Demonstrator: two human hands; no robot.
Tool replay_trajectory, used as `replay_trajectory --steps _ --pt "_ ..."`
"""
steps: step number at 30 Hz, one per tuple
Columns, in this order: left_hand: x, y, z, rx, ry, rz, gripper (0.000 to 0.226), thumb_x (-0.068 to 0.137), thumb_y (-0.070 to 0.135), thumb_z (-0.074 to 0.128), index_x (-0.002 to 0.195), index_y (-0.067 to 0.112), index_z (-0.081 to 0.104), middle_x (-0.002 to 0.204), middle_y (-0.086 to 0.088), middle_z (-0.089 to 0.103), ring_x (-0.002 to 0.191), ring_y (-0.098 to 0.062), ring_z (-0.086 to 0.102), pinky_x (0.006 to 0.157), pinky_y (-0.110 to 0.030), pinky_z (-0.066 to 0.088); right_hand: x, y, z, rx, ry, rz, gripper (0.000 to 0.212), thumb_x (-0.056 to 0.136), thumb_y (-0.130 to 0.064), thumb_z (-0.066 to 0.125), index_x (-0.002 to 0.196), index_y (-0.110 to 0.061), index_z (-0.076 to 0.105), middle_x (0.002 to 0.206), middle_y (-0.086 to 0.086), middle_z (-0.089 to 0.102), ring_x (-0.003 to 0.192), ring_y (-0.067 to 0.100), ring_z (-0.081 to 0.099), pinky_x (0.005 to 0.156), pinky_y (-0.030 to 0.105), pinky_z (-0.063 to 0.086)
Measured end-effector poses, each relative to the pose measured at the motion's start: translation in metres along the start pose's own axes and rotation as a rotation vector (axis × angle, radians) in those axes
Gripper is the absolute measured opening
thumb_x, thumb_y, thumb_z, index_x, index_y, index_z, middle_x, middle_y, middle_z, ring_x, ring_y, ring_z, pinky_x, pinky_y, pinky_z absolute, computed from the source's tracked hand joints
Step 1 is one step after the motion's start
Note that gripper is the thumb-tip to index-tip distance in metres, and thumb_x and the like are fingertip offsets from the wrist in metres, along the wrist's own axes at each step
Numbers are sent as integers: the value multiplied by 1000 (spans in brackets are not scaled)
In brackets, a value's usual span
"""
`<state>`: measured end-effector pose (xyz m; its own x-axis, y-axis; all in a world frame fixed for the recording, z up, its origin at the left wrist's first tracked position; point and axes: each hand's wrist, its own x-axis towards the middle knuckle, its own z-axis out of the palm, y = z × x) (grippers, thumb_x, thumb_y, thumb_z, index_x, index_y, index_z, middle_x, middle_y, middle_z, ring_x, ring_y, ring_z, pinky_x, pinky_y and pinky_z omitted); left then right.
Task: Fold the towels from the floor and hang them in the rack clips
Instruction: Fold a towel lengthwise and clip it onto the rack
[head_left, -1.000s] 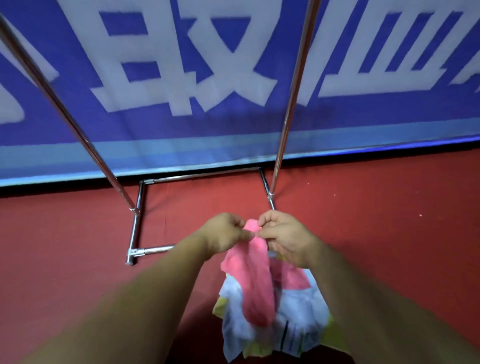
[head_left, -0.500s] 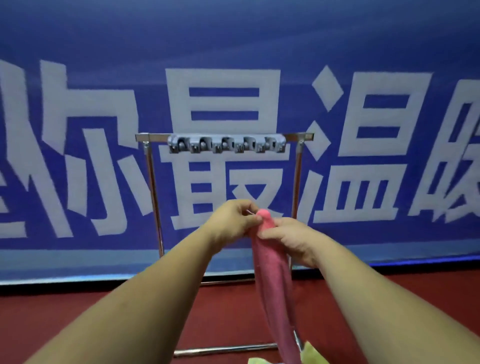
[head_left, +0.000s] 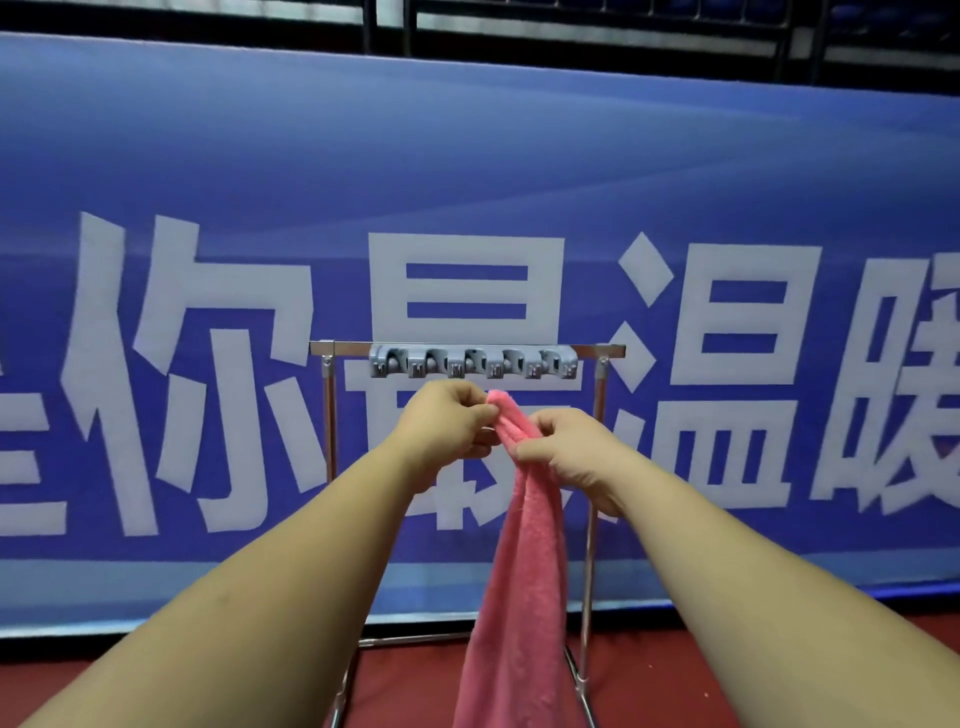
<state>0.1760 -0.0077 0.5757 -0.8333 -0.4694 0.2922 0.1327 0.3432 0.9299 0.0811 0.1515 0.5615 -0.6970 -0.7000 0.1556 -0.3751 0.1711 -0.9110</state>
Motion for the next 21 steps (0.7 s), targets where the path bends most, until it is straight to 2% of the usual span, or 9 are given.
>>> replay_trajectory --steps 3,6,9,12,15,18,20,21 --pt "5 -1 -5 -12 2 -4 17 105 8 65 109 -8 68 92 -17 78 79 -23 77 79 -39 67 5 -2 3 -109 51 -23 15 88 -9 73 102 -14 74 92 8 72 79 19 69 63 29 56" --pt "14 -6 -9 -38 2 -25 16 105 8 64 109 -8 65 91 -18 75 80 -27 76 78 -41 67 16 0 4 -171 64 -21 20 86 -13 78 104 -16 72 100 10 75 86 22 73 65 31 60" --pt "21 -10 -14 -43 9 -45 7 105 5 60 100 3 64 89 -18 70 76 -28 72 77 -42 67 29 5 3 -179 66 -23 20 84 -16 82 101 -12 72 100 11 76 88 24 73 68 34 59" --pt "27 -16 -21 -43 3 -86 11 105 4 57 98 10 63 82 -9 68 66 -20 66 72 -39 62 41 11 2 -116 38 -3 21 84 -17 83 98 -6 73 100 19 79 83 25 72 73 38 57" --pt "30 -21 -25 -56 -27 -153 13 103 4 55 97 12 64 79 -5 64 64 -17 62 64 -33 56 51 16 3 -18 18 2 15 85 -15 84 92 -8 74 88 15 77 78 25 69 72 39 55" --pt "34 -29 -25 -69 -97 -200 11 100 10 61 99 4 70 81 -8 62 67 -19 58 67 -34 55 58 19 7 -1 33 -30 5 87 -11 80 89 -12 76 86 9 75 80 21 68 71 35 54" --pt "39 -35 -24 -91 -171 -213 24 101 17 68 110 -5 72 91 -12 69 77 -22 65 69 -32 58 61 20 9 -19 32 -57 5 87 -10 78 91 -12 77 91 12 77 84 21 69 73 35 55" --pt "40 -36 -22 -95 -201 -214 25 101 20 71 109 -4 73 92 -11 71 78 -21 67 68 -29 59 62 20 9 -23 32 -62 6 87 -9 77 91 -13 78 92 11 78 85 21 70 72 33 56"
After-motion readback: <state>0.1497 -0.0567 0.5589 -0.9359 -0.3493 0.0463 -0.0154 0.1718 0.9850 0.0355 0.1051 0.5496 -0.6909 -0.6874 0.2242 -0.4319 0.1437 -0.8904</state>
